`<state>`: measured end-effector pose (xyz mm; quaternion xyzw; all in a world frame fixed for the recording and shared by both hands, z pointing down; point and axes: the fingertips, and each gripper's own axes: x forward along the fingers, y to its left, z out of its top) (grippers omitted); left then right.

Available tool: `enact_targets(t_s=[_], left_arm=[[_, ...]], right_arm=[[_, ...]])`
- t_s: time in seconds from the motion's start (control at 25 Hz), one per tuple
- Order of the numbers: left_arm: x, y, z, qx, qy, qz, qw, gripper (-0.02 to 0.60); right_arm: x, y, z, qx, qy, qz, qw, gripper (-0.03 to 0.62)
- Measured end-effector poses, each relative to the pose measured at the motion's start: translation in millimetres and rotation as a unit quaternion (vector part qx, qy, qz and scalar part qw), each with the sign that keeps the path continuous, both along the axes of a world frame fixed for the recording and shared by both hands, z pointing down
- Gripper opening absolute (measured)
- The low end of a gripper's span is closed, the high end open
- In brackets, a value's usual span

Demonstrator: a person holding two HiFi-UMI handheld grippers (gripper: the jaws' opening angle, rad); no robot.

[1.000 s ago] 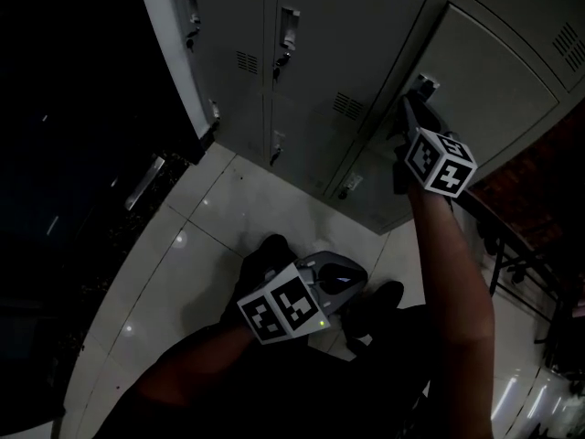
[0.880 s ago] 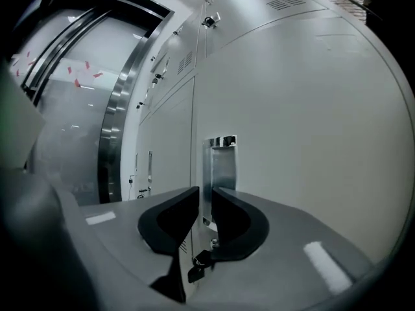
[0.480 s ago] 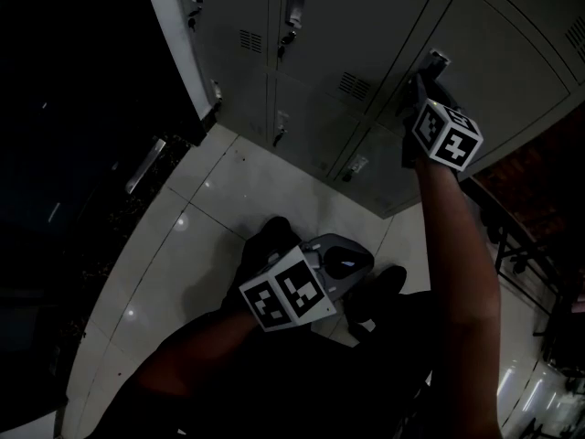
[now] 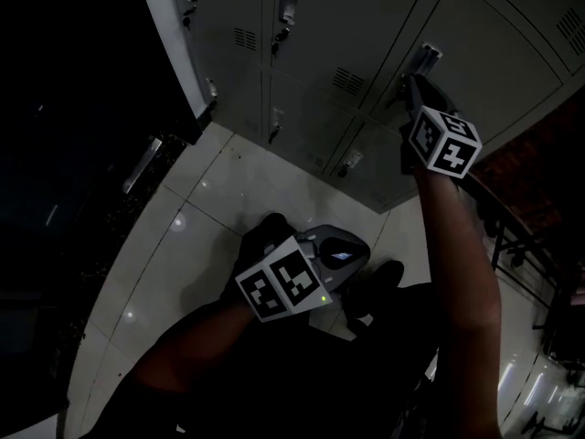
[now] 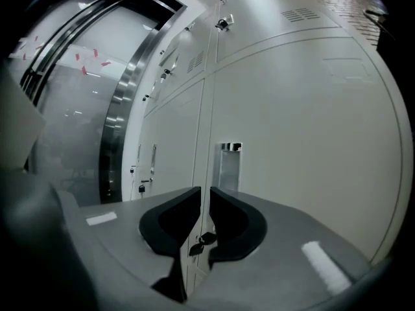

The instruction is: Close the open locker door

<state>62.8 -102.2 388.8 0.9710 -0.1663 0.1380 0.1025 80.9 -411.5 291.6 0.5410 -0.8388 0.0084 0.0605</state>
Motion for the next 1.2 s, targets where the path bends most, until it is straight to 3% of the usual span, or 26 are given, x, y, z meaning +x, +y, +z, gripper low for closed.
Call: enact_targets(t_s=[0.32, 0.76, 1.0, 1.2], left_arm=[[-3, -2, 4, -0.002, -0.006, -0.003, 1.0, 0.012], [-3, -2, 10, 0.001, -0.017, -0.002, 0.9999, 0.012], [-2, -1, 11, 0.003, -0.02, -0.001, 0.9998, 0.012], [-1, -1, 12, 0.005, -0.024, -0.001, 0.9997, 0.012]], right_arm=[[12, 76, 4, 0.003, 0.014, -0.061, 0.998, 0.003], [48, 168, 12, -0.019, -0.015, -0.088, 0.996, 0.003], [60, 216, 24, -0.019, 0.017, -0.105, 0.994, 0.003], [69, 249, 35, -0.032, 0.011, -0.116, 0.993, 0.003]])
